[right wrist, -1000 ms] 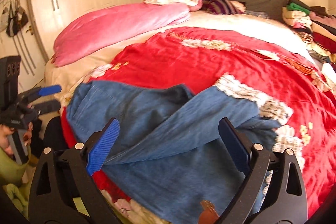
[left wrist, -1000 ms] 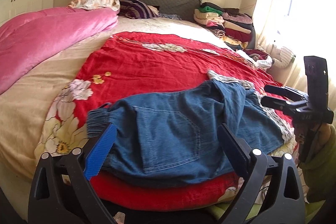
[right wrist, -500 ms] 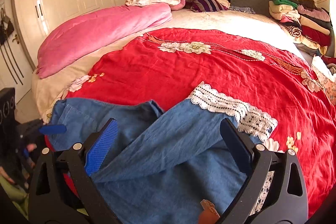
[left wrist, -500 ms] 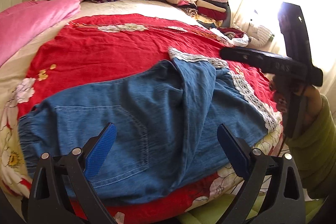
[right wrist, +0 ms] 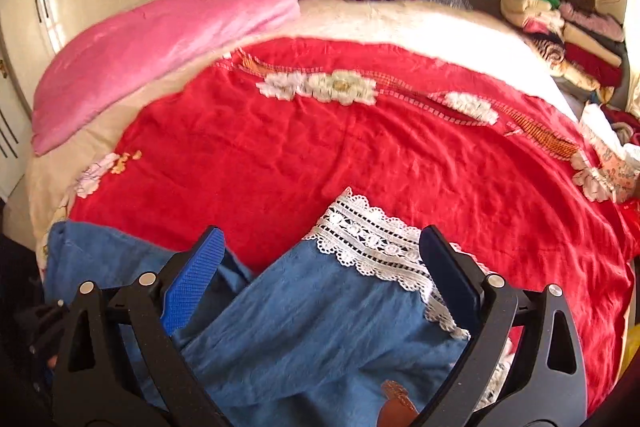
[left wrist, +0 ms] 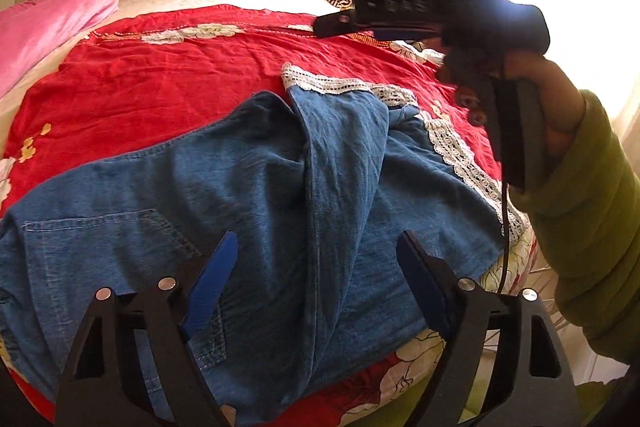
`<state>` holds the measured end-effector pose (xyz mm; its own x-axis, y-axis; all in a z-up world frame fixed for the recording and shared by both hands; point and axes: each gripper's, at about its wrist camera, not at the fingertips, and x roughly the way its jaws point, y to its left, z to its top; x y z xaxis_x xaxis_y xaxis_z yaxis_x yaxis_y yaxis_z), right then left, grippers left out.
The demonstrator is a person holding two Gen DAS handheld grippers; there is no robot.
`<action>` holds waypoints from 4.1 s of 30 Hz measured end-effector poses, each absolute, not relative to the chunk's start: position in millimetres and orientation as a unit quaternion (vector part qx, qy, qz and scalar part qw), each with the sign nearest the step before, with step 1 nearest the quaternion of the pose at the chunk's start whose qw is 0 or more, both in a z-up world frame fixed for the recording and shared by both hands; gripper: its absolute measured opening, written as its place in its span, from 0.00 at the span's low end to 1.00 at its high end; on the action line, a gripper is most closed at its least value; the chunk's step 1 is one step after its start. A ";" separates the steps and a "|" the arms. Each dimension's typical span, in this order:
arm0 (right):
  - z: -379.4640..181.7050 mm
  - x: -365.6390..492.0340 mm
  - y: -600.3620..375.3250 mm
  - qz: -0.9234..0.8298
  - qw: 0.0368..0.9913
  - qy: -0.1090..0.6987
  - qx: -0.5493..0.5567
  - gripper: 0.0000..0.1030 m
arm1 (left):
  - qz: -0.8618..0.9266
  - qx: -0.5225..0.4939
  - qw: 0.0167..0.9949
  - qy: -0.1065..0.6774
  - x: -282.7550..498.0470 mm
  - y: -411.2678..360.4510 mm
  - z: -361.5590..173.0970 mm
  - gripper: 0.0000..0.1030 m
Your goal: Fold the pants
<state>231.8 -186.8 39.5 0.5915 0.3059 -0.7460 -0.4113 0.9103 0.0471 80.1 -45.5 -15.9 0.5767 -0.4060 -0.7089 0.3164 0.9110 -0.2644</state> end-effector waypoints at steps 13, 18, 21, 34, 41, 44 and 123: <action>-36.5 314.9 -144.5 0.165 0.850 0.490 -0.103 0.88 | -0.216 -0.067 0.874 0.431 102.5 -52.3 -33.7 0.71; -48.6 323.5 -158.8 0.175 0.846 0.497 -0.083 0.22 | -0.219 -0.069 0.873 0.431 103.4 -52.5 -35.6 0.70; -34.2 316.9 -171.8 0.192 0.855 0.477 -0.067 0.10 | -0.219 -0.068 0.874 0.429 103.4 -52.4 -35.6 0.69; 36.9 271.4 -238.5 0.194 0.897 0.397 -0.005 0.08 | -0.219 -0.055 0.883 0.411 103.9 -52.4 -30.9 0.38; 56.9 230.5 -272.4 0.192 0.909 0.370 0.016 0.08 | -0.232 -0.025 0.889 0.394 95.6 -62.3 -24.3 0.09; 60.0 210.9 -287.3 0.187 0.912 0.364 0.026 0.08 | -0.238 -0.015 0.892 0.385 90.0 -61.5 -19.2 0.04; -52.8 29.3 -223.7 0.320 0.810 0.440 -0.218 0.22 | 0.020 -0.082 0.902 0.423 17.6 111.5 -16.9 0.72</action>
